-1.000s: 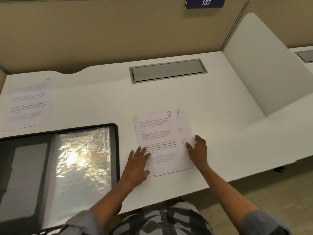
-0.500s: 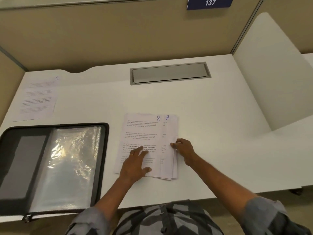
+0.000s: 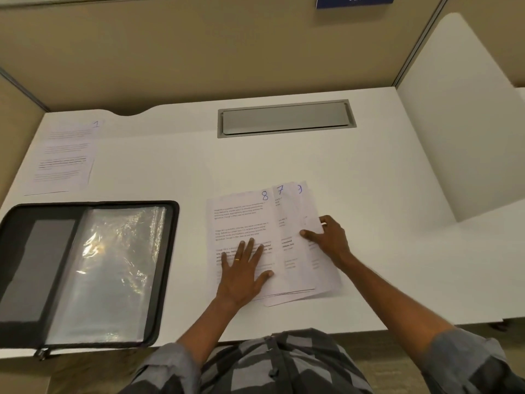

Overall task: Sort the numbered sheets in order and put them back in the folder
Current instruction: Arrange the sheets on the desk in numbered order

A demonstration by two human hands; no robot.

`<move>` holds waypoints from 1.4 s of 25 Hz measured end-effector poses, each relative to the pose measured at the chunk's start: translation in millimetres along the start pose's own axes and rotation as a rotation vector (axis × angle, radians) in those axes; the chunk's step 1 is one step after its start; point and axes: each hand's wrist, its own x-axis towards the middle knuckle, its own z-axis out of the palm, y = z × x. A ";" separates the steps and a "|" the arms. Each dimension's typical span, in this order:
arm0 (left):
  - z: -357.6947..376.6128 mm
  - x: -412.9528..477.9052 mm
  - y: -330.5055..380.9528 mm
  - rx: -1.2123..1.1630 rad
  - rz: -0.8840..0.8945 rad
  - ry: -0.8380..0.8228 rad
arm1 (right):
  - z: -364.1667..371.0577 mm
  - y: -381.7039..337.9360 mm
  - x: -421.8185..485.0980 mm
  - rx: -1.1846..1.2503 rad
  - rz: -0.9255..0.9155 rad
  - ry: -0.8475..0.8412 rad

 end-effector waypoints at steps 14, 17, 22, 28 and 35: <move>28.6 -8.2 -31.3 0.092 -0.011 0.019 | 7.9 5.8 1.6 0.171 0.074 -0.005; 32.5 -7.1 -36.3 0.081 0.023 0.040 | -0.8 8.5 16.3 0.212 0.144 -0.055; 30.3 -7.9 -37.9 0.021 0.045 0.055 | -7.1 2.4 21.3 0.203 0.148 -0.216; 10.7 -9.0 -5.8 -0.052 0.017 0.125 | -8.7 11.2 18.8 0.120 0.105 -0.103; 31.3 5.5 23.9 0.158 0.197 0.055 | -25.5 29.5 16.7 0.123 0.082 -0.069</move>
